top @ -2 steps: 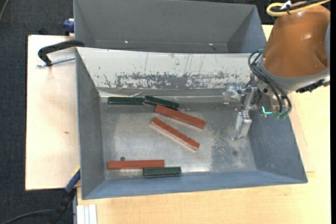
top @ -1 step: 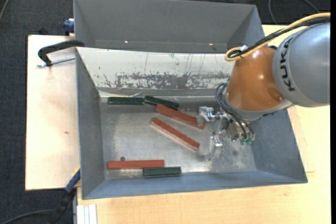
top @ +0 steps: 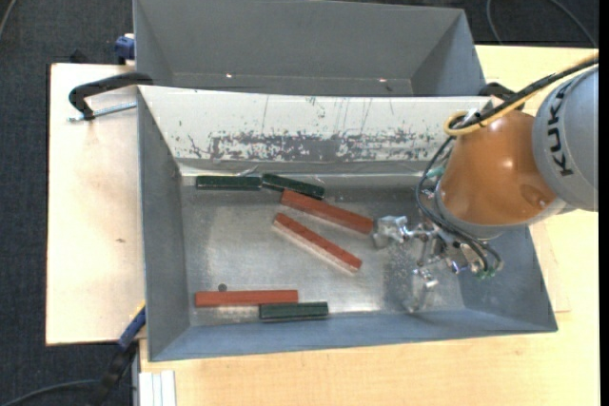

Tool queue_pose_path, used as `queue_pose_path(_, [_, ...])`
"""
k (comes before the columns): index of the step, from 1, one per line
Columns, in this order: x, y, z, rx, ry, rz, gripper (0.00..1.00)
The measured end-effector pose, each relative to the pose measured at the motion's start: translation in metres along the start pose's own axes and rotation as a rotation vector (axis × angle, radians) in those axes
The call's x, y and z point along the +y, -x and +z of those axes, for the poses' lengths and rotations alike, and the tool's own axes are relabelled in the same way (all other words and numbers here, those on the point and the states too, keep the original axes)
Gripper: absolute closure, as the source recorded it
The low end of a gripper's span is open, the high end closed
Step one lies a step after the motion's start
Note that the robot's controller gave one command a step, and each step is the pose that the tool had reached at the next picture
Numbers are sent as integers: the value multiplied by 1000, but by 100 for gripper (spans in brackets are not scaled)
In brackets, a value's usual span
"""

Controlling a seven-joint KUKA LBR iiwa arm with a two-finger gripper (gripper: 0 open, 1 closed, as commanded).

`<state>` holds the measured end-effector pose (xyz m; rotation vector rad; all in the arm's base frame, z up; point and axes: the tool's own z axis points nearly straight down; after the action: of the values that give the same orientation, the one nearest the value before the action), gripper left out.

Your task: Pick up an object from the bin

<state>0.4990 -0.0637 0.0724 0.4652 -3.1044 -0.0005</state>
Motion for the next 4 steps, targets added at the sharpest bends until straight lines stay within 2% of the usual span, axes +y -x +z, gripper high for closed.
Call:
queue_pose_path(1, [17,71,1,-13,0,129,0])
queue_pose_path(2, [121,97,0,-9,4,182,0])
queue_pose_path(3, [115,96,0,-8,0,189,100])
queue_pose_path(4, [128,137,-116,-20,0,164,100])
